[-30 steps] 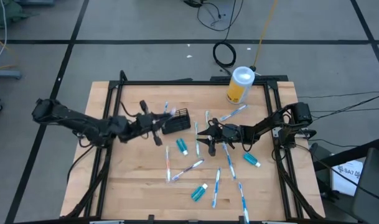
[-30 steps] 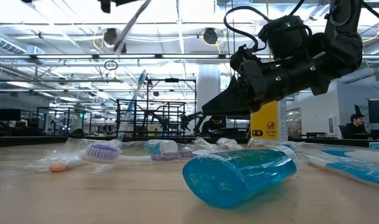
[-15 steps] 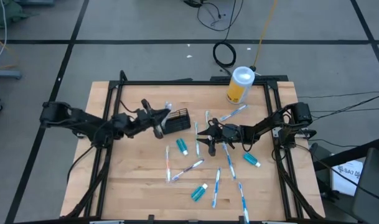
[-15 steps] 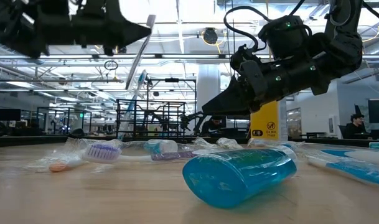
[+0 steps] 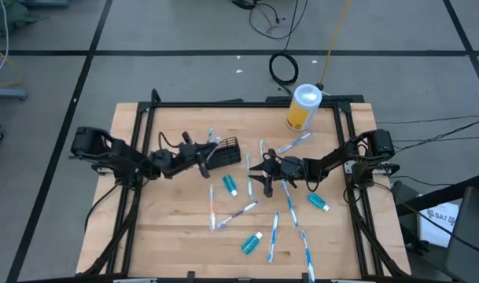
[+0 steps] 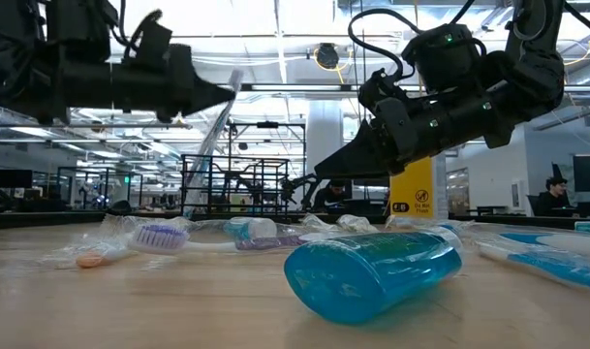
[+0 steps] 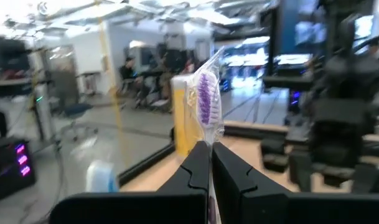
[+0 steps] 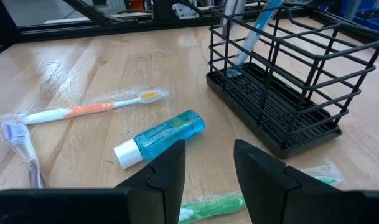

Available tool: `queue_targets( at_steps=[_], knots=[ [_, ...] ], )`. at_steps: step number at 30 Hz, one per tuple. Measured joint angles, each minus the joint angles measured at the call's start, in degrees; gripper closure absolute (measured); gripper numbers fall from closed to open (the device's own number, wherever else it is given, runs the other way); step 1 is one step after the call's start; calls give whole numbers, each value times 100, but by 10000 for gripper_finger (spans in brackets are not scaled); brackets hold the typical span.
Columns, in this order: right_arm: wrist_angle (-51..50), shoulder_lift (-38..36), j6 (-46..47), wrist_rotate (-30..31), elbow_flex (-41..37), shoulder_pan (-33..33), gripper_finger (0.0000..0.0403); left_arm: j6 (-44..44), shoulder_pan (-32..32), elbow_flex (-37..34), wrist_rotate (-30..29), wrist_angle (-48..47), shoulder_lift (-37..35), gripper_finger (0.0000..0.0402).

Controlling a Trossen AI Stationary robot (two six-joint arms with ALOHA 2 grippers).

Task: Pick & Place toothbrushing station
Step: Put the violet toothbrush into the black mesh organizer

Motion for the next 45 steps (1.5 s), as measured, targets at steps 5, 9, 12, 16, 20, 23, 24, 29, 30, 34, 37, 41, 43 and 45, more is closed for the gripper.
queue_targets(
  at_steps=[5,9,12,16,20,23,24,29,30,34,37,41,43,45],
  knots=[
    [-20,0,28,-2,0,0,271,-51,-110,0,-627,-112,225,398],
    [-181,0,41,-2,0,2,271,-184,-296,7,-1098,-283,279,395],
    [-300,0,258,-2,0,2,271,-378,-465,6,-1369,-300,279,394],
    [-317,0,335,-2,0,2,271,-9,-617,-2,-1637,-72,285,393],
    [-311,0,337,-2,0,1,271,147,-612,3,-1668,232,285,392],
    [-301,0,305,-2,0,0,271,172,-572,51,-1648,404,285,392],
    [-297,0,264,-2,0,0,271,100,-545,69,-1610,392,285,392],
    [-263,0,132,-1,0,-4,271,-341,-417,142,-1608,-21,370,392],
    [-244,0,97,0,0,-7,271,-356,-411,142,-1657,-21,409,392],
    [-201,0,62,0,0,-7,271,-390,-412,142,-1699,-66,483,392],
    [-185,-1,61,0,0,-7,271,-611,-413,142,-1721,-349,484,392],
    [-197,0,62,0,0,-7,271,-898,-413,142,-1763,-412,484,391],
    [-186,0,60,0,0,-7,271,-929,-413,142,-1768,-412,484,386],
    [-188,0,60,0,0,-7,271,-862,-413,142,-1853,-412,484,374]
  ],
)
